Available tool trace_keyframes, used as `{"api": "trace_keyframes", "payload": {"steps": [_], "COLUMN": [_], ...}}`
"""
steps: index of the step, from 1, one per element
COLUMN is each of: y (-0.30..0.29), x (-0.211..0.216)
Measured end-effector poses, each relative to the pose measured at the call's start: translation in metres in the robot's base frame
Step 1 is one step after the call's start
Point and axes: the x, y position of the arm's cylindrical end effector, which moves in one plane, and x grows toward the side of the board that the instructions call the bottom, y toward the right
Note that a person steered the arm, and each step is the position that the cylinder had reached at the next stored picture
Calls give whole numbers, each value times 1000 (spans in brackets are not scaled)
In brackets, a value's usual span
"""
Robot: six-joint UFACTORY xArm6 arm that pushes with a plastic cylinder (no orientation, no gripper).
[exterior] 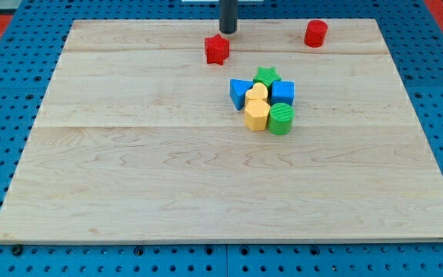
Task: Move red star closer to green star
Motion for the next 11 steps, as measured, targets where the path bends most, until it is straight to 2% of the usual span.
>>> {"api": "trace_keyframes", "payload": {"steps": [2,4,5,7,8,9,11], "y": [3,-49,-48,-71,-67,-23,-6], "x": [33,51,89,83,110,124,103]}}
